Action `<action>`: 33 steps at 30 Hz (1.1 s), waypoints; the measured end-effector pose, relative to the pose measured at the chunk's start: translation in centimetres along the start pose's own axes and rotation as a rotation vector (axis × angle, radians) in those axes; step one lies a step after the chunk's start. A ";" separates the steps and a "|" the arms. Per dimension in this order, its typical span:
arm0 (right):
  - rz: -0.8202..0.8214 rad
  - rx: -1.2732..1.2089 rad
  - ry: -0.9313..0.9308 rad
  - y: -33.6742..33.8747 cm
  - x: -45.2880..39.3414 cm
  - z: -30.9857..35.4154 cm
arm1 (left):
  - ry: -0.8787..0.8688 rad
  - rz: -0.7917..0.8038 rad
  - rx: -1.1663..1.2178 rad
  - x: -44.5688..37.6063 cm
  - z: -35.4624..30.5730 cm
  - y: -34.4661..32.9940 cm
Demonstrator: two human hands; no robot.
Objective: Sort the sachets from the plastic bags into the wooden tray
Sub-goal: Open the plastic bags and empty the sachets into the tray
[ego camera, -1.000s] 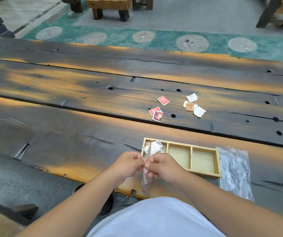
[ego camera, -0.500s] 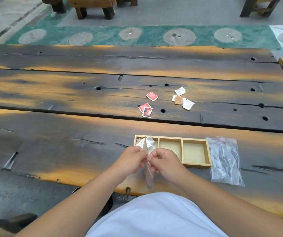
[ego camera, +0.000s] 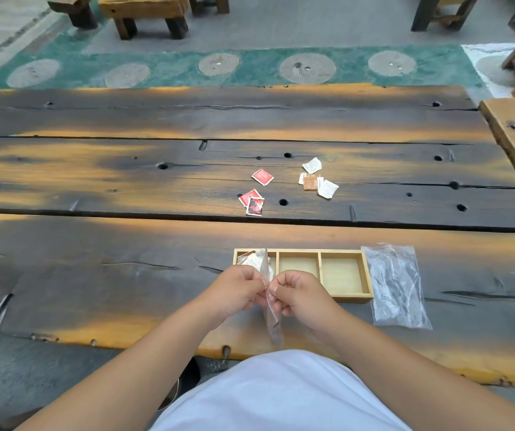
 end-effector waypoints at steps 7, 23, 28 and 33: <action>-0.100 0.047 0.007 -0.1 0.2 0.2 | 0.002 -0.032 -0.115 -0.8 0.0 0.2; -0.132 0.326 0.015 0.3 -1.2 1.9 | -0.080 -0.010 -0.148 -1.1 0.0 0.6; -0.058 0.288 -0.013 0.5 -1.3 2.3 | -0.125 0.030 -0.162 -1.3 -0.8 1.1; -0.100 0.338 0.007 1.2 -1.6 3.2 | -0.133 0.043 -0.166 -1.5 -1.5 0.8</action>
Point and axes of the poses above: each hand's wrist, its own x-axis away from the middle knuckle, its own y-axis out of the back of the hand, z = x × y, the point moved 4 cm from there along -x, towards the middle knuckle, and after that the axes turned 5 degrees about -y, right-handed, at the moved point
